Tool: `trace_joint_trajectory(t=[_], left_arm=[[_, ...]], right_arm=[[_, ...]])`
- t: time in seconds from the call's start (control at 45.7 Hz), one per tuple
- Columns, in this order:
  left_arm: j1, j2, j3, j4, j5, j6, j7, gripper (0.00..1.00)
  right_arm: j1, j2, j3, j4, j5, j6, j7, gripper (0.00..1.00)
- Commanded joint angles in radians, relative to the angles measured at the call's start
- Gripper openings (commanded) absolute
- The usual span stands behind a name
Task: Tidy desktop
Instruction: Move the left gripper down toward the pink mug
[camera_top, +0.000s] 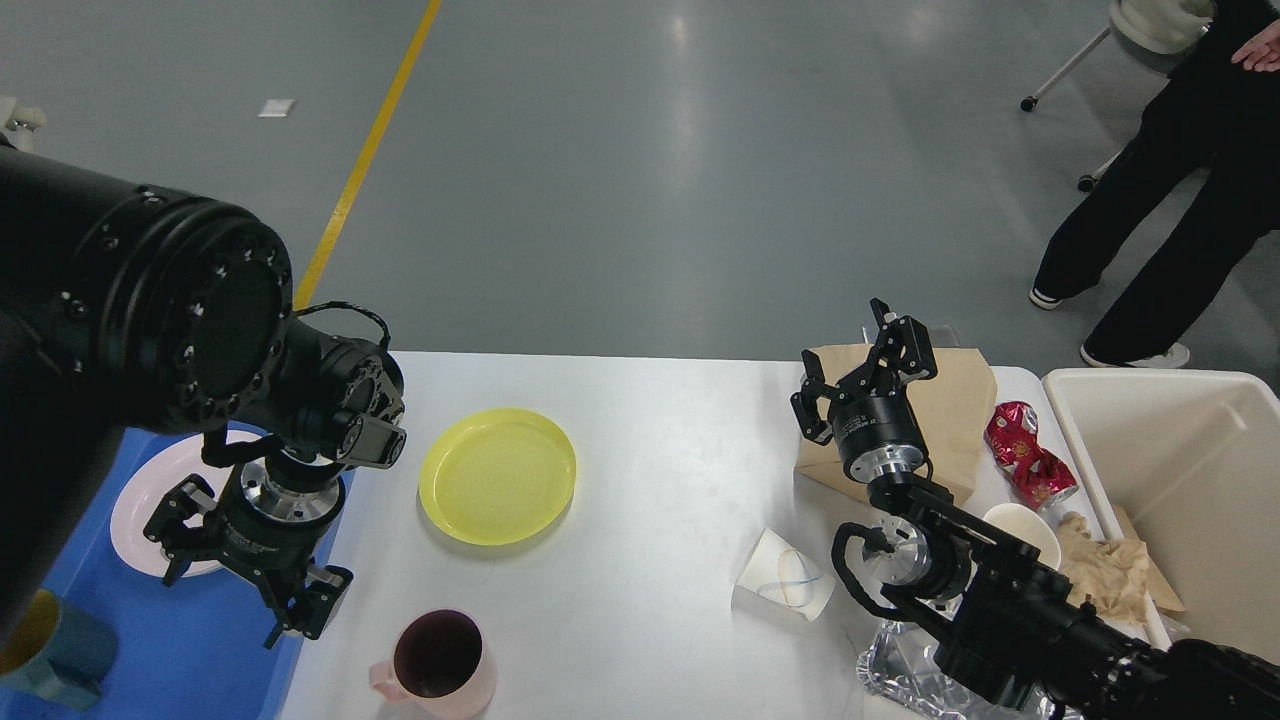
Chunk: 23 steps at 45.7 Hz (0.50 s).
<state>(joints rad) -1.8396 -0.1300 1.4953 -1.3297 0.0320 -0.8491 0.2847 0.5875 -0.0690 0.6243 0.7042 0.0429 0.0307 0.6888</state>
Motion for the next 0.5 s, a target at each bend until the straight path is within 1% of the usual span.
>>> trace_joint_trajectory(t=[0.0, 0.087, 0.284, 0.328, 0.394, 0.437, 0.481], left_arm=[[-0.004, 0.003, 0.000, 0.006, -0.058, 0.028, -0.007, 0.98], [-0.006, 0.000, -0.006, 0.001, -0.070, 0.108, 0.005, 0.98], [-0.004, 0.001, -0.004, -0.034, -0.194, 0.341, 0.018, 0.98], [-0.004, 0.001, -0.004, -0.051, -0.217, 0.375, 0.021, 0.98], [-0.001, -0.002, -0.006, -0.077, -0.242, 0.416, 0.039, 0.98], [-0.001, -0.002, -0.007, -0.094, -0.267, 0.438, 0.041, 0.98], [0.000, -0.002, -0.007, -0.101, -0.294, 0.441, 0.042, 0.98]], right_arm=[[0.000, 0.000, 0.000, 0.000, 0.000, 0.000, 0.000, 1.00], [0.000, 0.000, 0.000, 0.000, 0.000, 0.000, 0.000, 1.00], [0.000, 0.000, 0.000, 0.000, 0.000, 0.000, 0.000, 1.00], [0.000, 0.000, 0.000, 0.000, 0.000, 0.000, 0.000, 1.00], [0.000, 0.000, 0.000, 0.000, 0.000, 0.000, 0.000, 1.00], [0.000, 0.000, 0.000, 0.000, 0.000, 0.000, 0.000, 1.00], [0.000, 0.000, 0.000, 0.000, 0.000, 0.000, 0.000, 1.00]])
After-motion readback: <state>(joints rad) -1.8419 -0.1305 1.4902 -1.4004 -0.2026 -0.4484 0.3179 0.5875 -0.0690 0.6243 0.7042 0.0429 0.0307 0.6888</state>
